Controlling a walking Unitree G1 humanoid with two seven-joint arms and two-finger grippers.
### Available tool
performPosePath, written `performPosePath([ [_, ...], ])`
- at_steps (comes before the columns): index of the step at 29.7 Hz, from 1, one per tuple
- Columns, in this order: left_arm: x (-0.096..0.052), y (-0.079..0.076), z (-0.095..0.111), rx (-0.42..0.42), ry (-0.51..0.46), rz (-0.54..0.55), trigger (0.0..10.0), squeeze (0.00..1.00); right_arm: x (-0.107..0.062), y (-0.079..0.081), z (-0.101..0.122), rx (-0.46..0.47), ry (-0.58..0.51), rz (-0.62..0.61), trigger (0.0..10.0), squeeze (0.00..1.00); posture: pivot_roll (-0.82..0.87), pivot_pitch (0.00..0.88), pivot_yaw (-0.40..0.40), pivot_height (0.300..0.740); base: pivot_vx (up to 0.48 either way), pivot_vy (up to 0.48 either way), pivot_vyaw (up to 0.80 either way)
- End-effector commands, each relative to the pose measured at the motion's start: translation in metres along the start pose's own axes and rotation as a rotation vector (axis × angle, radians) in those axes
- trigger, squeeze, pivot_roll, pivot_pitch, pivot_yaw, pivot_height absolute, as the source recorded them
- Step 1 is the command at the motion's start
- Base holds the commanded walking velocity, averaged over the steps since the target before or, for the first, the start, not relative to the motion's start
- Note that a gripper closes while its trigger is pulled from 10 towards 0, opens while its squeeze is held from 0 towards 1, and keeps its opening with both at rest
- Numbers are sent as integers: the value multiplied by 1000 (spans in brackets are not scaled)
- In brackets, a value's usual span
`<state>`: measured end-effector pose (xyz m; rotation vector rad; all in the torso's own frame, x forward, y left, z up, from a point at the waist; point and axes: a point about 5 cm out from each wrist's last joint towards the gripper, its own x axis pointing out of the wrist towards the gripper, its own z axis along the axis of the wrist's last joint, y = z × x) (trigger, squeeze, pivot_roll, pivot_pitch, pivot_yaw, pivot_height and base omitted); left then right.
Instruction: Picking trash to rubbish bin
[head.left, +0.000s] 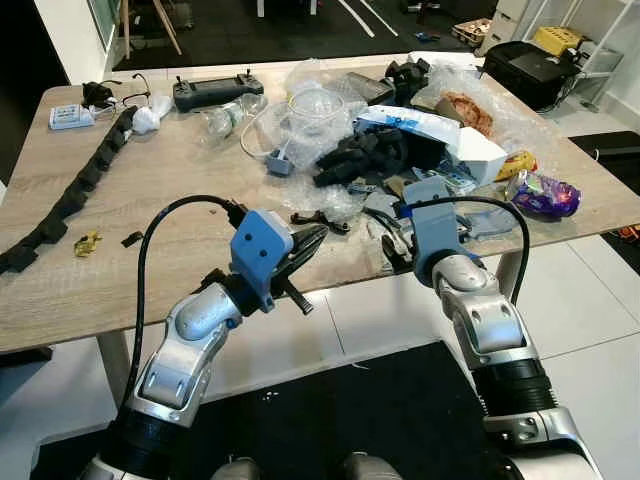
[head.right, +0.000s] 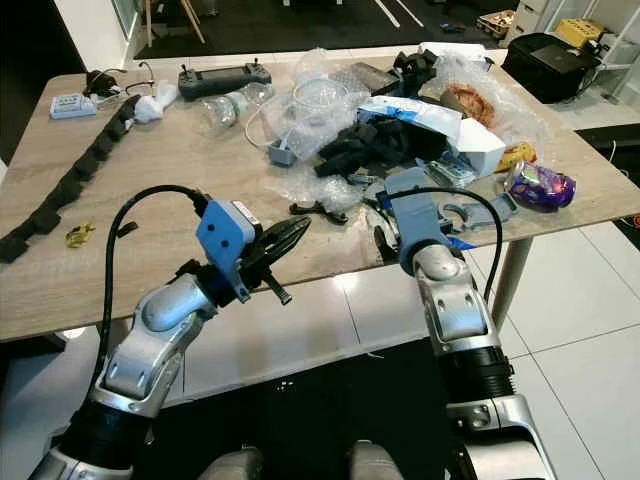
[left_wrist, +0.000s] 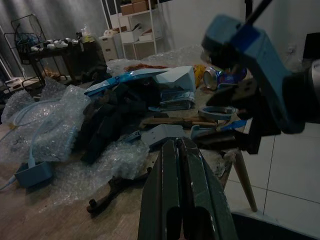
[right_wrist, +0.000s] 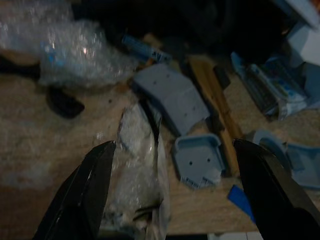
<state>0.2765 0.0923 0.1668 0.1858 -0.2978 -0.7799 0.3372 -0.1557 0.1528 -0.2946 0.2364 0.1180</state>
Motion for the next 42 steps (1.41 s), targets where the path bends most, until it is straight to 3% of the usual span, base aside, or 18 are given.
performPosePath([
  [1,-1,1,0,12,11,-2,10000,0,-1,-4,2,24,0,-18,10000,0,-9,63,-32,740,0,0,0],
  [2,-1,1,0,13,11,-2,10000,0,0,-4,0,29,3,-19,10000,0,-9,63,-32,740,0,0,0],
  [4,-1,0,0,22,13,-11,10000,0,2,1,-11,140,0,24,10000,0,-7,64,-32,740,0,0,0],
  [12,-3,1,0,25,17,-13,10000,0,1,6,-29,335,48,53,10000,0,-5,70,-32,740,0,0,0],
  [22,-2,1,1,23,17,-16,10000,0,2,11,-49,372,132,49,10000,0,1,66,-29,740,0,0,0],
  [31,-2,0,0,22,19,-12,10000,0,8,5,-67,375,214,-6,10000,0,2,57,-30,740,0,0,0],
  [39,-1,1,0,26,18,-5,10000,0,13,-6,-65,353,217,-38,10000,0,-1,50,-31,740,0,0,0],
  [41,-1,1,-1,25,19,-6,10000,0,13,-7,-66,348,223,-44,4745,0,-3,48,-31,740,0,0,0],
  [42,-1,1,-1,25,19,-6,10000,0,13,-7,-66,348,223,-44,4745,0,-3,48,-31,740,0,0,0],
])
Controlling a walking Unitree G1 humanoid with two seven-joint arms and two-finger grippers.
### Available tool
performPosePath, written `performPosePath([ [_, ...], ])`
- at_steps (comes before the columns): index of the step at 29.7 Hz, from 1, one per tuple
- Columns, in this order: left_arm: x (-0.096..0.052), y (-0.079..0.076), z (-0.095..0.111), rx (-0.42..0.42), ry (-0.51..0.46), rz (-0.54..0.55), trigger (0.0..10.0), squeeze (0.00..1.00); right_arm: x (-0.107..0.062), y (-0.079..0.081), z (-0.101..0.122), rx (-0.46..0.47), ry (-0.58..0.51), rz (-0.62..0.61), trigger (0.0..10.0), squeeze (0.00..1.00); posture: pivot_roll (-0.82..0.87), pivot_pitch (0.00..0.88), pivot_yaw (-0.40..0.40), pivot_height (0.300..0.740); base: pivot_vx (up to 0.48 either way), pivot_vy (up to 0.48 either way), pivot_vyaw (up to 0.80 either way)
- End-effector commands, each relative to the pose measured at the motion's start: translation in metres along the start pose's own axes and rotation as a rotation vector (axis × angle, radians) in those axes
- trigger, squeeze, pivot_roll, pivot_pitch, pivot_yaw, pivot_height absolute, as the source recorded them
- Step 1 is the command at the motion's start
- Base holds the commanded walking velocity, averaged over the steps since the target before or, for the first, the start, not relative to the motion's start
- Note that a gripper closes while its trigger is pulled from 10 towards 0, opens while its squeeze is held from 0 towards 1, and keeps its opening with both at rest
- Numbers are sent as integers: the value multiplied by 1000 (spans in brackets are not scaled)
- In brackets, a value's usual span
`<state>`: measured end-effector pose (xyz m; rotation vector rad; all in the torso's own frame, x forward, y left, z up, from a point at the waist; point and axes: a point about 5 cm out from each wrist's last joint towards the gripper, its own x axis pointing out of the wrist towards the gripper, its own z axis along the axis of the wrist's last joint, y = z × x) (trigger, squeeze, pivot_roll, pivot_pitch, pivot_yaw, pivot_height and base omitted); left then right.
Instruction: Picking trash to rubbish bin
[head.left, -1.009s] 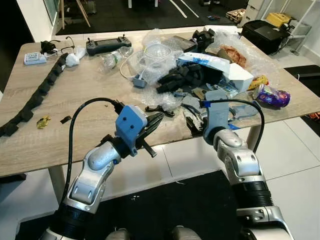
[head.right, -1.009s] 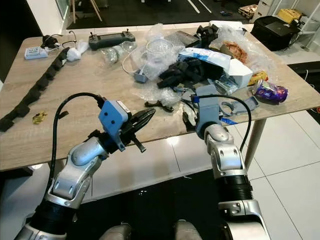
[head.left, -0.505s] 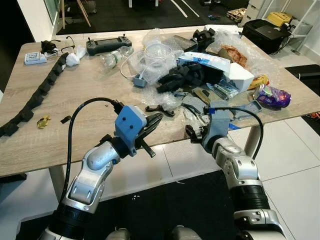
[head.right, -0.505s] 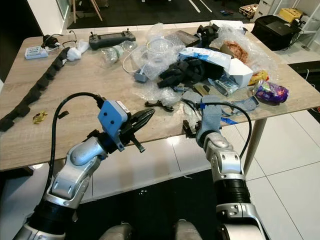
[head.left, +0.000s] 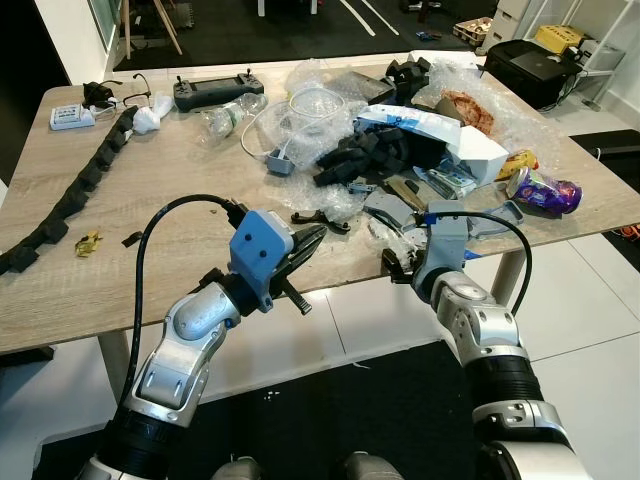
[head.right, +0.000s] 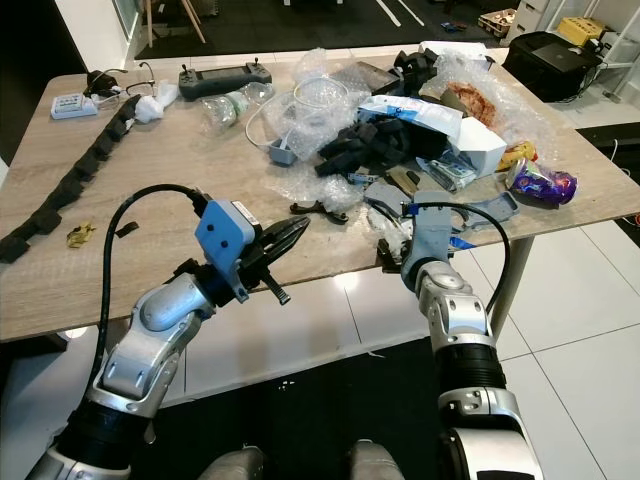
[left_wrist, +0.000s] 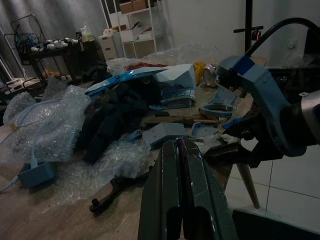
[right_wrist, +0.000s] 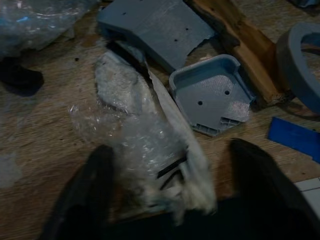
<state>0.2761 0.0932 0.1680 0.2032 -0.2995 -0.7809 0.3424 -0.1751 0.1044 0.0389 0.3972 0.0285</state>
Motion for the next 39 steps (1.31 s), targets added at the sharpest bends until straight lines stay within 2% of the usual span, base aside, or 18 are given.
performPosePath([
  [1,-1,0,-2,7,14,-4,10000,0,1,-7,-15,2,67,-31,4392,0,-3,48,-31,740,0,0,0],
  [2,-1,-1,-2,4,12,-13,10000,0,1,-7,-15,2,67,-29,0,0,-2,46,-32,740,0,0,0],
  [13,-1,-3,-2,3,18,-37,10000,0,3,-4,-16,0,63,-19,0,0,0,45,-33,740,0,0,0],
  [23,-2,-3,-2,4,21,-33,10000,0,3,6,1,35,-4,21,0,0,-5,53,-30,740,0,0,0],
  [26,-1,-3,-1,6,18,-38,10000,0,0,22,27,43,-83,64,0,0,5,54,-34,740,0,0,0],
  [30,-6,1,1,17,9,-43,10000,0,-15,45,68,52,-209,148,0,0,3,55,-34,740,0,0,0],
  [31,-6,1,1,17,9,-43,10000,0,-15,45,68,52,-209,148,0,0,3,55,-34,740,0,0,0],
  [35,-9,3,3,10,6,-40,10000,0,-35,65,101,67,-308,208,0,0,7,58,-41,740,0,0,0],
  [36,-9,3,3,10,6,-40,10000,0,-35,65,101,67,-308,208,0,0,7,58,-41,740,0,0,0],
  [37,-10,5,4,6,4,-21,10000,0,-39,69,107,69,-329,219,0,0,9,60,-43,740,0,0,0],
  [39,-10,28,9,6,-23,192,10000,0,-50,76,122,-3,-429,243,0,0,6,56,-46,740,0,0,0],
])
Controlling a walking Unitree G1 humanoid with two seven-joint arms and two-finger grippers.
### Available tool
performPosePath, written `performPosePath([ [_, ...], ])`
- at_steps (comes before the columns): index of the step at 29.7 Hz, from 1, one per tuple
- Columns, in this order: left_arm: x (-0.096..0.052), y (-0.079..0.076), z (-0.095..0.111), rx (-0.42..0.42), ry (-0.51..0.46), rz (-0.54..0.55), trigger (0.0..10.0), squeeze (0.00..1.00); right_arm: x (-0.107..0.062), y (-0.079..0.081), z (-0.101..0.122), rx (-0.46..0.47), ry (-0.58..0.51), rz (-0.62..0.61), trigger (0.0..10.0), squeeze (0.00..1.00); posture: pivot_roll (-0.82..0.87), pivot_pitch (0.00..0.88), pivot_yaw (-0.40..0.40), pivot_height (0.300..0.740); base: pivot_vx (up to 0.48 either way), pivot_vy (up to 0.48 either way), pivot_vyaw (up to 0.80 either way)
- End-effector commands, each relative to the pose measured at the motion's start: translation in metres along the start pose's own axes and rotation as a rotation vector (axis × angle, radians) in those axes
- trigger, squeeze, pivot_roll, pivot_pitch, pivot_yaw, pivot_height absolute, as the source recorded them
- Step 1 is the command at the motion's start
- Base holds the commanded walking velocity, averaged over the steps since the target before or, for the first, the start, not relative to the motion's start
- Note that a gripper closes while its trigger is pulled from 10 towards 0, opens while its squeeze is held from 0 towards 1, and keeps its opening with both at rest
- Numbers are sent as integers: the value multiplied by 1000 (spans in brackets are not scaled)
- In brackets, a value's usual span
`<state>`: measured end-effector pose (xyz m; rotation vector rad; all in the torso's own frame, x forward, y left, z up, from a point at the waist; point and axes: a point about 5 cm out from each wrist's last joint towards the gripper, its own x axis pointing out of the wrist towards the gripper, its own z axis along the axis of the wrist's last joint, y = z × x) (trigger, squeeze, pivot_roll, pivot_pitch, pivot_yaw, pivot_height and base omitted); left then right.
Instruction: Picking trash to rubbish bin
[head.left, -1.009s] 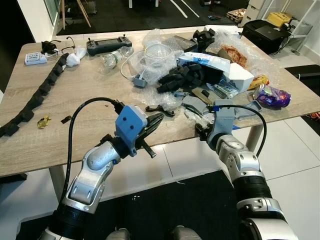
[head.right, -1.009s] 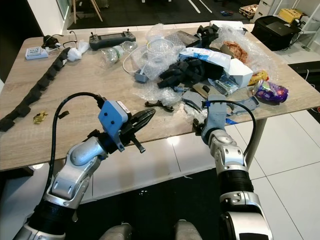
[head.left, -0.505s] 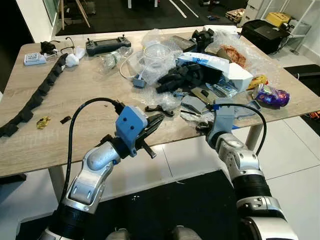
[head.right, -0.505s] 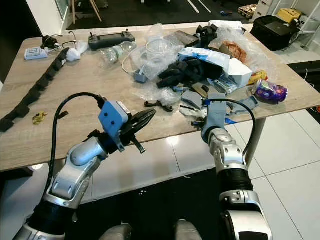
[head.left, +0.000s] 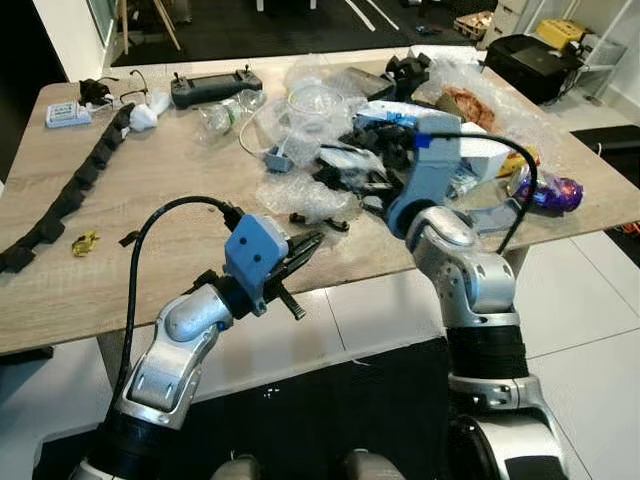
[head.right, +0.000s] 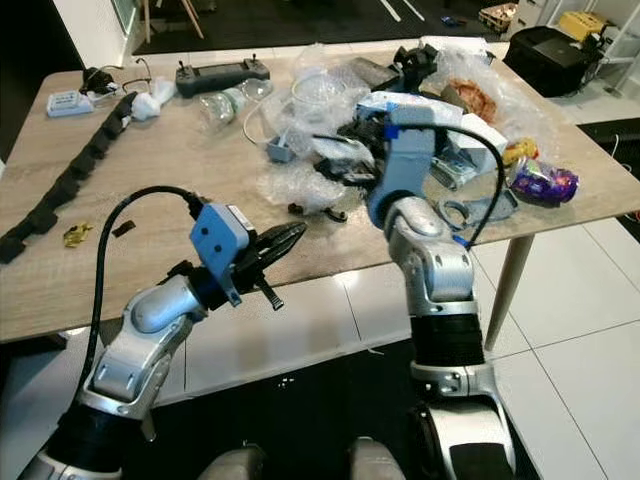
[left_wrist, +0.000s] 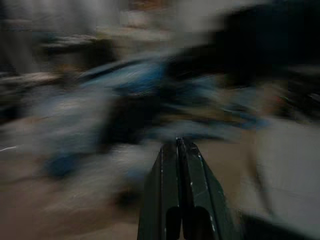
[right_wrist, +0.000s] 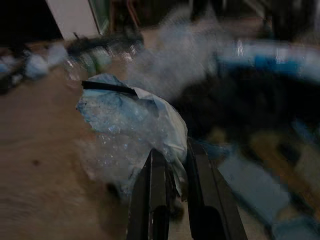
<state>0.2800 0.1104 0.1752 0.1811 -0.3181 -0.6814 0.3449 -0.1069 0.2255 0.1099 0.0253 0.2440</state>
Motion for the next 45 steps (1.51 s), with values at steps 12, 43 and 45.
performPosePath([
  [12,-17,80,10,85,83,710,10000,0,-8,-18,18,-347,-277,-115,10000,0,10,56,-70,740,0,0,0],
  [43,-12,56,0,106,161,634,10000,0,-13,-46,-40,-314,-189,-185,10000,0,21,44,-76,740,0,0,-723],
  [45,-12,55,-3,78,160,636,10000,0,-13,-49,-48,-255,-157,-196,10000,0,20,41,-80,740,0,0,-800],
])
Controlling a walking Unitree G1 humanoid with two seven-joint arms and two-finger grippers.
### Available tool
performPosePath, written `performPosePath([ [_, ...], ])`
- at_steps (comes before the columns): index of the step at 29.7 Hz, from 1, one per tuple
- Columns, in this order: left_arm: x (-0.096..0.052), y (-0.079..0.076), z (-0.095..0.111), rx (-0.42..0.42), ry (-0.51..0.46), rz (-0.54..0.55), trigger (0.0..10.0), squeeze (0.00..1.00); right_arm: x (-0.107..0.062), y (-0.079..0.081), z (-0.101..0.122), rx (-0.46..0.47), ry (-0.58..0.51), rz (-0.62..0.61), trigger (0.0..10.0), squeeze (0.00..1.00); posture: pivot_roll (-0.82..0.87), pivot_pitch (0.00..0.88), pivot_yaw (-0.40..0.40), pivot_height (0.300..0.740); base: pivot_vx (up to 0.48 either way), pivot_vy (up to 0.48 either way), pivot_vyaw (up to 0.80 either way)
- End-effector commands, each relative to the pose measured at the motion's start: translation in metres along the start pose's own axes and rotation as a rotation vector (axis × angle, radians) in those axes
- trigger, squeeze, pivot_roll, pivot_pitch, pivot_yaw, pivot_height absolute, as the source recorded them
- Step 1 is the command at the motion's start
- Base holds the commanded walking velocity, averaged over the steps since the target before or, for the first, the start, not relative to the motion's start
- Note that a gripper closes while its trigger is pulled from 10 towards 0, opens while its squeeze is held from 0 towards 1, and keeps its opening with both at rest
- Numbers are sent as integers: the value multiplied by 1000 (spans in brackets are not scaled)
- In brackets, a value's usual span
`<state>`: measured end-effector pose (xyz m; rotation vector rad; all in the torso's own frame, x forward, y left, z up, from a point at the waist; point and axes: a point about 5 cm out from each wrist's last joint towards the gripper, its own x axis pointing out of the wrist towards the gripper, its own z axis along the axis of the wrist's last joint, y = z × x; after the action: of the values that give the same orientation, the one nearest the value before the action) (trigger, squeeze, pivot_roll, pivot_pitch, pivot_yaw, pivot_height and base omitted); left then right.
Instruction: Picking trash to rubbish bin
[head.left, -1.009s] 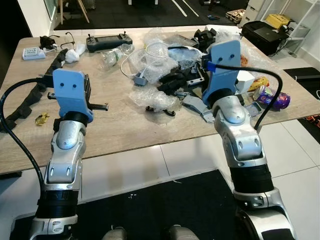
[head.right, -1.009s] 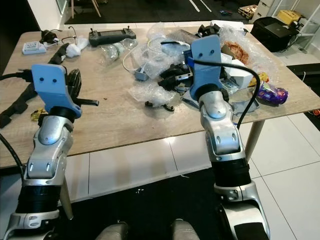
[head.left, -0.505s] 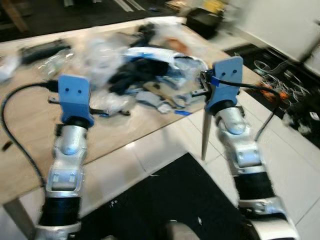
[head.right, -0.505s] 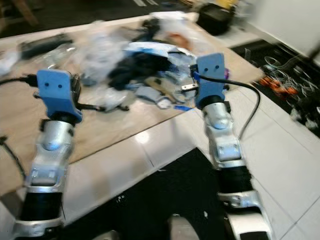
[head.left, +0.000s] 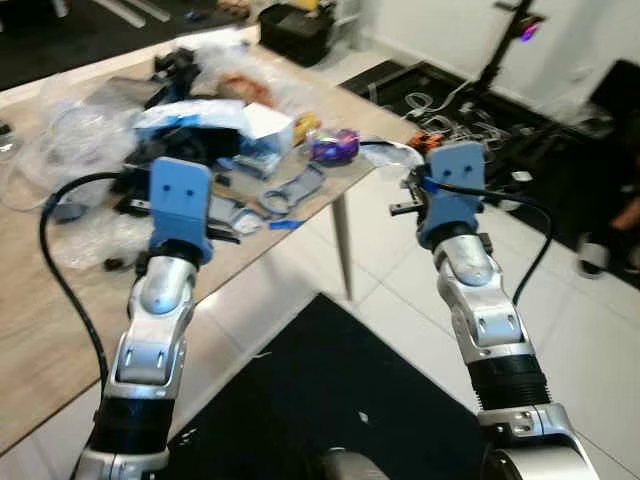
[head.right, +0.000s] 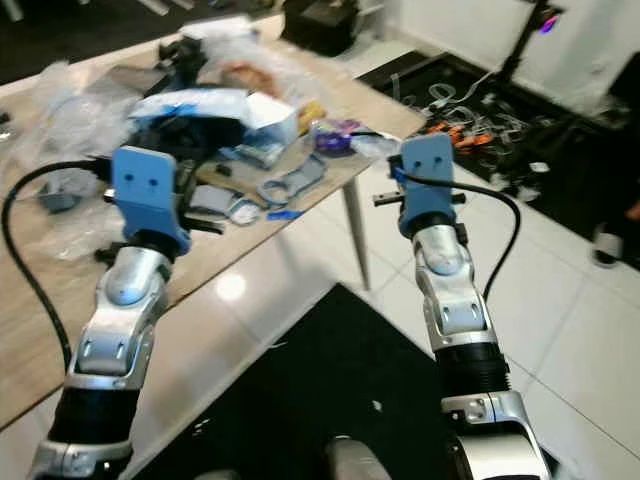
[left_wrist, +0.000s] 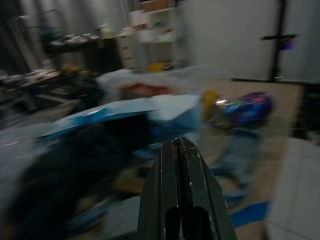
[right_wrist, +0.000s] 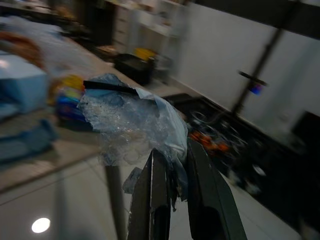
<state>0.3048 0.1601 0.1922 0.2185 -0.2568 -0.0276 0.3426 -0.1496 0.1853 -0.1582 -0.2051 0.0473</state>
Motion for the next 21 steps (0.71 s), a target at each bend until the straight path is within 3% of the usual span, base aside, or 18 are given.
performPosePath([
  [1,-2,-1,-8,-24,28,4,10000,0,-3,-1,-13,32,54,-6,10000,0,20,41,-80,740,0,0,-800],
  [7,-4,0,-17,-54,71,24,10000,0,-7,-2,-26,7,84,-8,10000,0,22,30,-78,740,0,0,-800],
  [16,-13,-4,-39,-33,140,-14,10000,0,-17,4,-51,-19,148,3,10000,0,26,19,-76,740,0,0,-800],
  [21,-14,-5,-44,-6,158,-17,10000,0,-21,9,-62,49,178,23,10000,0,32,22,-70,740,0,0,-800],
])
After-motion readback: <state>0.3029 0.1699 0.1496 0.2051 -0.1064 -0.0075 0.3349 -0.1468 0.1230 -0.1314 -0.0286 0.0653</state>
